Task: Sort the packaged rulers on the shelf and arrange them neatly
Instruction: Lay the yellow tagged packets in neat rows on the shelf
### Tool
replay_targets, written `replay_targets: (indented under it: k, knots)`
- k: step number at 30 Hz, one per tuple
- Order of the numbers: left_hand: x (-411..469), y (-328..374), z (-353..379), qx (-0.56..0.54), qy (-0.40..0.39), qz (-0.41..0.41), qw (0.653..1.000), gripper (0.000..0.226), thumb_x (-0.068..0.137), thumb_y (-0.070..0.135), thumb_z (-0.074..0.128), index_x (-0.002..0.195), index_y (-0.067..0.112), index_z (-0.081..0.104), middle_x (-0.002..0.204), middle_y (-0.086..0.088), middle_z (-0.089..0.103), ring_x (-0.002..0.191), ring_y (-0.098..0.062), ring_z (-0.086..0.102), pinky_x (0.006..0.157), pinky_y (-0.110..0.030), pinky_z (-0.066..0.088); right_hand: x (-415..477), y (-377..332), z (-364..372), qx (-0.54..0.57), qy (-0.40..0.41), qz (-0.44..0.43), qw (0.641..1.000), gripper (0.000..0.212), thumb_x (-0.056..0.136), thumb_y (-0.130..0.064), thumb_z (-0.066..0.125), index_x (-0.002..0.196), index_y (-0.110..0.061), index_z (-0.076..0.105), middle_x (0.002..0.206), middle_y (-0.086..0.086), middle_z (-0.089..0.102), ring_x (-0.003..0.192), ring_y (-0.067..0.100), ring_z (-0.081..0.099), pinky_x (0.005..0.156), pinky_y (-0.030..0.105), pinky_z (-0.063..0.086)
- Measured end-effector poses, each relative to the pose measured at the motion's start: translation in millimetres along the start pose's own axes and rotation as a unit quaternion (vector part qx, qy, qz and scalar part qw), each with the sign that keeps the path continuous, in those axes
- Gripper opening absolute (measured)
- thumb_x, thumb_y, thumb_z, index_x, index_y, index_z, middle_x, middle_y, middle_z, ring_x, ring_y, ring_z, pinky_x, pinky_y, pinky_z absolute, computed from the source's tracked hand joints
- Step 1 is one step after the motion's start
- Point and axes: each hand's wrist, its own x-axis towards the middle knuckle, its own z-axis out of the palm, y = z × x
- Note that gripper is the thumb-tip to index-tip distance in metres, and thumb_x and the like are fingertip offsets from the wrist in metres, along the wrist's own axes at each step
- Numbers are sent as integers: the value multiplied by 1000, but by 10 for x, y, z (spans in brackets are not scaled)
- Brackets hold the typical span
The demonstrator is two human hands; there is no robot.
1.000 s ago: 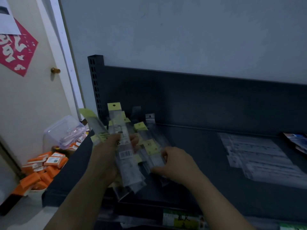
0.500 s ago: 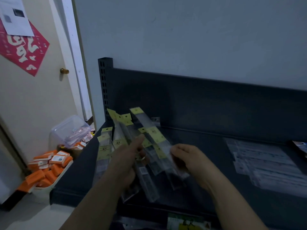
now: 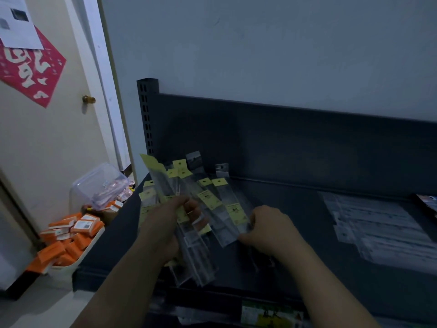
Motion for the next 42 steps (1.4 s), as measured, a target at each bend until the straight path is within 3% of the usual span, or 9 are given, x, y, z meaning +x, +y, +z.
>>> replay_targets:
  k: [7,11,15,18,23,28,32,38,42]
  knots:
    - [15,-53,41,62,-6,-7,998,22,93,12,57,74,3,54,65,-10,45,56,-22,43,61,-37,46,91,253,-36,242,-28,26,970,21,84,-23,69,70,-10,59,60,0,50,48,5,43,46,17,34]
    - [43,-89,169,101,-39,2,994,20,82,21,71,85,4,61,71,-9,56,62,-21,53,57,-31,46,67,191,-43,495,-96,-13,864,16,86,-19,68,88,-3,69,78,10,68,67,17,61,65,30,47]
    - [88,-122,255,82,-10,21,996,23,91,16,61,106,-2,65,101,-21,70,91,-37,67,76,-44,56,76,26,24,414,-124,-53,900,31,87,-28,67,90,2,67,73,5,60,65,14,52,62,25,43]
    - [77,-55,187,59,9,49,997,19,95,10,53,101,-2,67,98,-21,70,91,-36,67,86,-51,54,166,10,45,341,-22,-46,939,22,90,-31,63,93,-11,71,80,-2,68,70,7,60,63,24,50]
    - [6,118,2,25,32,59,997,22,97,11,47,89,0,64,87,-18,73,75,-28,70,72,-42,56,258,-98,171,97,26,-82,992,20,78,-40,68,75,-24,57,73,-12,53,68,6,52,53,20,37]
    - [63,180,-142,-35,27,17,999,16,94,10,51,78,8,51,61,-5,51,53,-16,51,65,-38,58,338,-130,141,141,-38,-51,988,27,76,-38,73,75,-17,56,68,-7,51,60,6,48,55,24,40]
    - [113,120,-143,-11,31,9,999,20,92,10,58,73,9,53,58,-5,47,52,-16,47,65,-37,57,383,-50,110,219,-27,-44,974,37,95,-29,51,62,-16,40,59,-3,38,52,8,35,52,26,28]
    - [127,40,65,39,-21,42,998,12,88,18,65,86,7,68,80,-13,68,71,-28,64,66,-38,56,158,-129,-6,436,-138,-66,887,39,101,-25,41,64,-16,50,55,-6,48,48,4,43,51,16,36]
    - [171,34,97,49,-16,43,998,22,97,13,50,94,-1,67,92,-18,73,82,-27,70,72,-40,56,181,-80,49,335,-101,-81,933,39,101,-30,41,72,-10,58,65,-11,55,62,4,51,62,20,40]
